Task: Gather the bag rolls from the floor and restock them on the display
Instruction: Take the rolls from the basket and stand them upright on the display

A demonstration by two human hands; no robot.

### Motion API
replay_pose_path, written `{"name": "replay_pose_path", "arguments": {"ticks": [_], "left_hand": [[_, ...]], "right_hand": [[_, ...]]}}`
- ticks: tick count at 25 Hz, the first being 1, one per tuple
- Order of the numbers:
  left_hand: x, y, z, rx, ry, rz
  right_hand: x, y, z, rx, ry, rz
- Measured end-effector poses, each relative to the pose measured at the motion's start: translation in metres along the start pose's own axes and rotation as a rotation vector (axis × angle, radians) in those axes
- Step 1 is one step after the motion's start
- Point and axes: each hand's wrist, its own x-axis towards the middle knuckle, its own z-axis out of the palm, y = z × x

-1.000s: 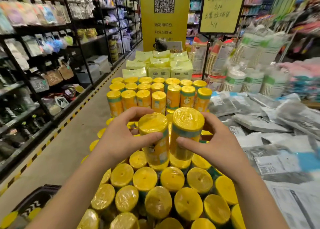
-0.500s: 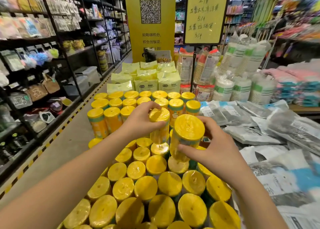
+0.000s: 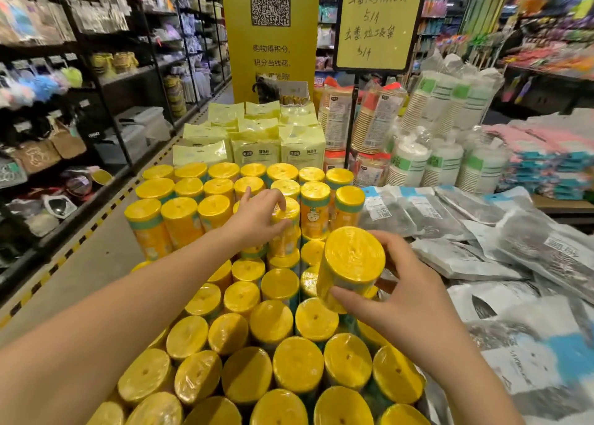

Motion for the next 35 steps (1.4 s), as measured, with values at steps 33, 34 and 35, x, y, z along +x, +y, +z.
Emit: {"name": "replay_pose_path", "arguments": {"ticks": [33,34,35], "left_hand": [[-0.061,0.046,0.097,-1.079,-0.156,-0.446],[-0.061,0.043,0.095,-1.069,-0.171,-0.440],[-0.060,0.042,0.092,-1.064,-0.190,-0.431]], "right_hand": [[0.142,0.112,0.106,-0.056,0.186,0.211],[0.142,0.112,0.105,-0.057,0.176,0.217],[0.142,0.112,0.103,-0.066,0.151,0.230]]}}
